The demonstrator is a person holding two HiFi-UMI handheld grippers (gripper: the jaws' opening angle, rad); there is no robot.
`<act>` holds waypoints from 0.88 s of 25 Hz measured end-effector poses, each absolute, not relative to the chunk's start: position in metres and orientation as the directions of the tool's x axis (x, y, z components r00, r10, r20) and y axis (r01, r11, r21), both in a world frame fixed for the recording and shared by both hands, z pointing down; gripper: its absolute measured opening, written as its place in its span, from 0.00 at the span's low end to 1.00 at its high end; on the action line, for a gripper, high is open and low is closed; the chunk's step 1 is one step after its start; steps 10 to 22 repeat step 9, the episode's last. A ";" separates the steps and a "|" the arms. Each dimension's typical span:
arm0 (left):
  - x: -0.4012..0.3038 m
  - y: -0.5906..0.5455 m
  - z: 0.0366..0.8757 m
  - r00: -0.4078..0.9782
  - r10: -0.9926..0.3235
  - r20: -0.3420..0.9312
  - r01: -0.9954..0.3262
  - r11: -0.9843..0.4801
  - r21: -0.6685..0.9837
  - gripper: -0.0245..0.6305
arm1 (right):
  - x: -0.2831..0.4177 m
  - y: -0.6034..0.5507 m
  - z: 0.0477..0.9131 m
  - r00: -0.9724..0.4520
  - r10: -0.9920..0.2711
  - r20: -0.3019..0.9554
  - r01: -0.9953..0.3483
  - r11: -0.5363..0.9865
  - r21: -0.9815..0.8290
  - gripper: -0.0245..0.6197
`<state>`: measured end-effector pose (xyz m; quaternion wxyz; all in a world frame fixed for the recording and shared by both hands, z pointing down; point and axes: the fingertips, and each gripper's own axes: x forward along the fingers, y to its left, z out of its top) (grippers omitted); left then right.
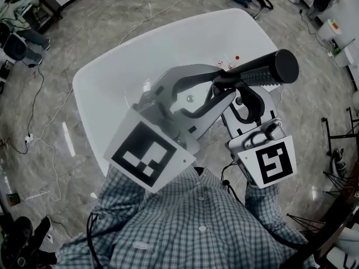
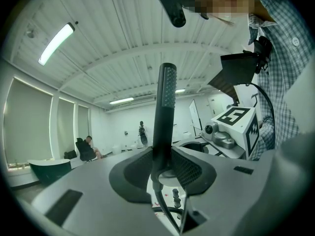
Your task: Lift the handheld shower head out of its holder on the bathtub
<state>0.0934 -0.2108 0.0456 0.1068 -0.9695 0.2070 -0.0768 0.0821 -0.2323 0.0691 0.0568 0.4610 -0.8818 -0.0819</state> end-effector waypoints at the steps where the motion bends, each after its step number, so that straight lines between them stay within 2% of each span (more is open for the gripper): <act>1: 0.093 -0.211 0.045 0.903 -0.417 0.105 -0.384 -0.892 -0.239 0.20 | 0.082 -0.232 0.069 -0.568 -0.823 0.025 -0.804 0.561 0.196 0.23; 22: 0.094 -0.210 0.044 0.907 -0.408 0.105 -0.376 -0.897 -0.234 0.20 | 0.083 -0.232 0.068 -0.567 -0.823 0.030 -0.804 0.561 0.198 0.23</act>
